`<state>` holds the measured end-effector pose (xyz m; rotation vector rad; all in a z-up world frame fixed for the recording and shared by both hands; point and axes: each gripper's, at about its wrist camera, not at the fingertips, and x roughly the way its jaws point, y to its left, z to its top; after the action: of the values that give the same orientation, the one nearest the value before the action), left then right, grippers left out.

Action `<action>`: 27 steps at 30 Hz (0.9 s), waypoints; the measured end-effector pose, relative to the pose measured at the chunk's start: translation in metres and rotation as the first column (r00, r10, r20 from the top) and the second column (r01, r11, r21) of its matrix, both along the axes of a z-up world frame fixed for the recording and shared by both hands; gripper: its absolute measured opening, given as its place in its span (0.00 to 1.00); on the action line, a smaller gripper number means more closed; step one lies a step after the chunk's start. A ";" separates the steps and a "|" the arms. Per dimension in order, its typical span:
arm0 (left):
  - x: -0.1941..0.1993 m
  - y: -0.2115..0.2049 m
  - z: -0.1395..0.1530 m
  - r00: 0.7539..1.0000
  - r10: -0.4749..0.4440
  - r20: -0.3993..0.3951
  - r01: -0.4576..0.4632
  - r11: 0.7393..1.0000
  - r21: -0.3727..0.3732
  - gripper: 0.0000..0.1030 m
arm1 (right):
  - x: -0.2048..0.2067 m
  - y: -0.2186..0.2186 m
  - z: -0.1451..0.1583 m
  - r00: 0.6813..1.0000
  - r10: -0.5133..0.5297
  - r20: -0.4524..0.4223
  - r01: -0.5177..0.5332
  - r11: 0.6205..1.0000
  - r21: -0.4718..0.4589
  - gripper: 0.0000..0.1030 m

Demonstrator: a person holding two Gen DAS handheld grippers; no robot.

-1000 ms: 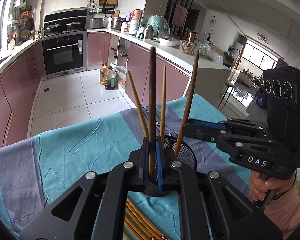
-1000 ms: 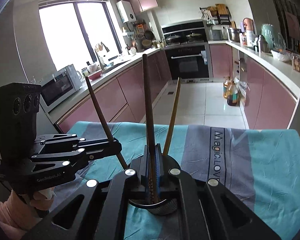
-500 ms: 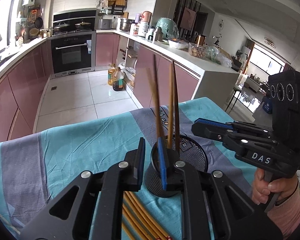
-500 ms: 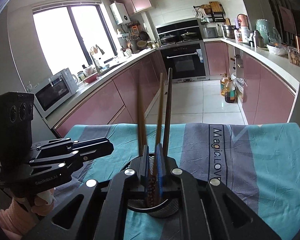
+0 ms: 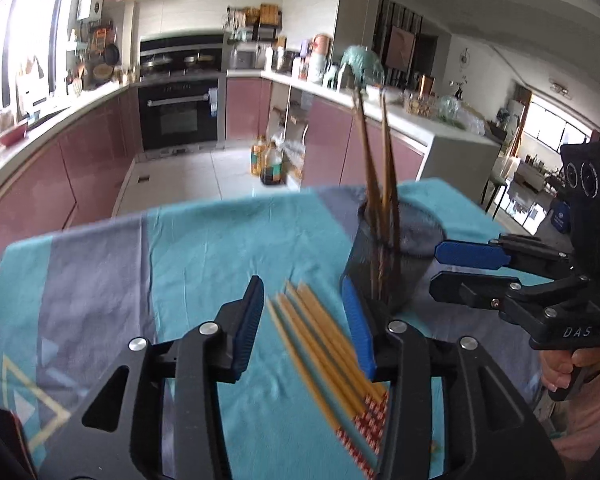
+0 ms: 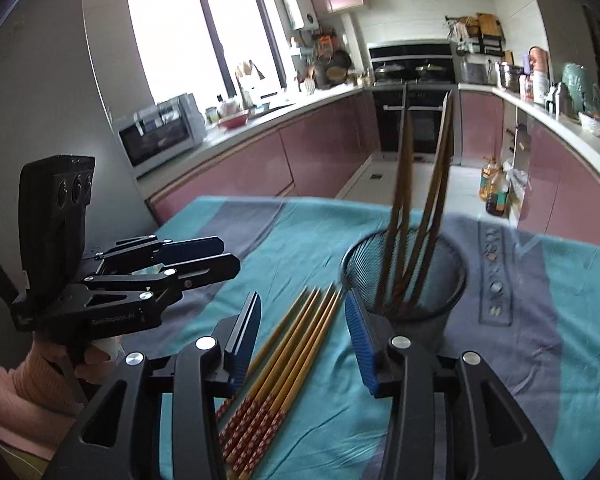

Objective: Organize utensils
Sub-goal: 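Open both grippers to drop the chopsticks into the cup, then return the left gripper to grasp a chopstick while the right gripper grasps another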

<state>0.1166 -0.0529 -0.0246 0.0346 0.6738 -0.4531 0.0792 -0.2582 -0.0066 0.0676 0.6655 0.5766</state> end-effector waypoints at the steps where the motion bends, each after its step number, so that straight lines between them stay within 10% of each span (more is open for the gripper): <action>1: -0.002 0.002 -0.009 1.000 0.002 -0.022 -0.001 1.000 0.007 0.40 | 0.000 0.004 -0.008 1.000 0.005 -0.022 -0.006 1.000 -0.007 0.41; 11: -0.004 0.011 -0.074 0.983 0.052 -0.176 -0.046 0.998 0.037 0.39 | 0.004 0.017 -0.064 0.983 -0.038 -0.180 0.034 0.999 -0.028 0.39; 27: -0.005 -0.006 -0.090 0.977 0.069 -0.201 -0.055 0.996 0.076 0.38 | 0.011 0.022 -0.081 0.977 -0.078 -0.200 0.066 0.996 -0.065 0.31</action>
<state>0.1117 -0.0586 -0.1141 0.0335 0.8896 -0.3753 0.0897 -0.2366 -0.0874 0.0965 0.8743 0.4833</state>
